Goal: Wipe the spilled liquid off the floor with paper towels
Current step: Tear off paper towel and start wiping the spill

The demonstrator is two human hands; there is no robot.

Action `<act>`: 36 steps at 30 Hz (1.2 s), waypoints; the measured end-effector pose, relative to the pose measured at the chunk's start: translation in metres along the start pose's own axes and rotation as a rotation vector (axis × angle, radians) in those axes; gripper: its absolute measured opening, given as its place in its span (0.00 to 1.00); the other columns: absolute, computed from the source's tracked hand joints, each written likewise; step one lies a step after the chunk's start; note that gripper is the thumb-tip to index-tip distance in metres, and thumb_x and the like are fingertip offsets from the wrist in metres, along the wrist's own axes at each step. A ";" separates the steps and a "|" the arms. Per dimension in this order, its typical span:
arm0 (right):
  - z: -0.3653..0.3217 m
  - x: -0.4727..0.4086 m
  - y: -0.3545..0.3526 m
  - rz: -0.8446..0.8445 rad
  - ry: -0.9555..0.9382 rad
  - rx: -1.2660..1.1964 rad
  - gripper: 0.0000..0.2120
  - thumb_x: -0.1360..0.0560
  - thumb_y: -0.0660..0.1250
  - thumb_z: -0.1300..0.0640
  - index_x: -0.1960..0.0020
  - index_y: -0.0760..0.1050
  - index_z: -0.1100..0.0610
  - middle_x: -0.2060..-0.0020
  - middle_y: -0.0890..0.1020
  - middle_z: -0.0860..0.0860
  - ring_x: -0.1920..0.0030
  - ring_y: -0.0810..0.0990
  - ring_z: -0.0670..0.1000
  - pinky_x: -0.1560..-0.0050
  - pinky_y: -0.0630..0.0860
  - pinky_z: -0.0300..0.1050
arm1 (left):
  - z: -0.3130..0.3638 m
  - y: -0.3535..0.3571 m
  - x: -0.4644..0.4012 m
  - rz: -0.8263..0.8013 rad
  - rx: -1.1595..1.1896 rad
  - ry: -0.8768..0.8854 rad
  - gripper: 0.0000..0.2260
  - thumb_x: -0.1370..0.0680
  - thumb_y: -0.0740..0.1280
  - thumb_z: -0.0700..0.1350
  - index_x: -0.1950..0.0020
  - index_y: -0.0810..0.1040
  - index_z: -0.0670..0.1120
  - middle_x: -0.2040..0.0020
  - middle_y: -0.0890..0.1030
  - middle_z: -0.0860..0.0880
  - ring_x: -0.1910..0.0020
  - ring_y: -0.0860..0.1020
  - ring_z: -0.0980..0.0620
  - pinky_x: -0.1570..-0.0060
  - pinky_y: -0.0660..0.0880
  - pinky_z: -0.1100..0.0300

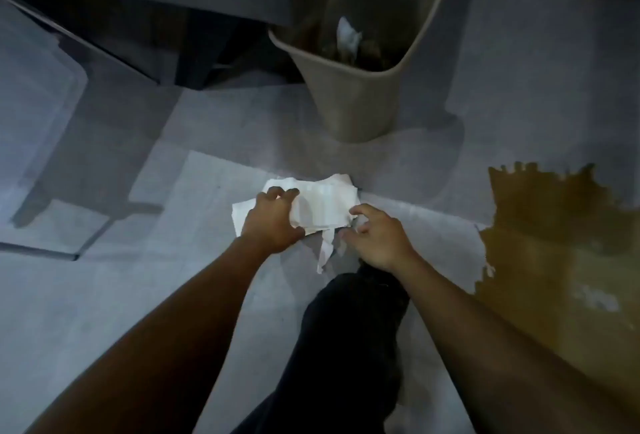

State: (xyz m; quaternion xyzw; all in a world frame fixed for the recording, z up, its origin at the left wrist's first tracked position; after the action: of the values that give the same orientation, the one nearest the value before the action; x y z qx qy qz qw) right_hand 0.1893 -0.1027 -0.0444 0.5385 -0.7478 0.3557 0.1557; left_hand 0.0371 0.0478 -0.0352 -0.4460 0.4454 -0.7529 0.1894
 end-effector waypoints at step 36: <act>0.014 -0.051 0.009 0.238 0.069 -0.230 0.15 0.28 0.75 0.49 0.44 0.79 0.53 0.56 0.82 0.47 0.55 0.81 0.45 0.58 0.72 0.33 | -0.047 0.024 0.029 0.629 1.423 -0.576 0.12 0.21 0.59 0.36 0.52 0.83 0.42 0.59 0.82 0.47 0.57 0.81 0.46 0.59 0.78 0.55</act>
State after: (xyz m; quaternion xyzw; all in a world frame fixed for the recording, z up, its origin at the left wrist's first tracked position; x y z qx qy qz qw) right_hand 0.2022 -0.0757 -0.0891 0.4121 -0.8363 0.3019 0.1989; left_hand -0.0202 0.0392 -0.0502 -0.2494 -0.0995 -0.6230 0.7347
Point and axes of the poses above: each hand's wrist, its own x-axis away from the middle knuckle, its own y-axis out of the palm, z = x × y, the point moved 7 cm from there along -x, towards the middle knuckle
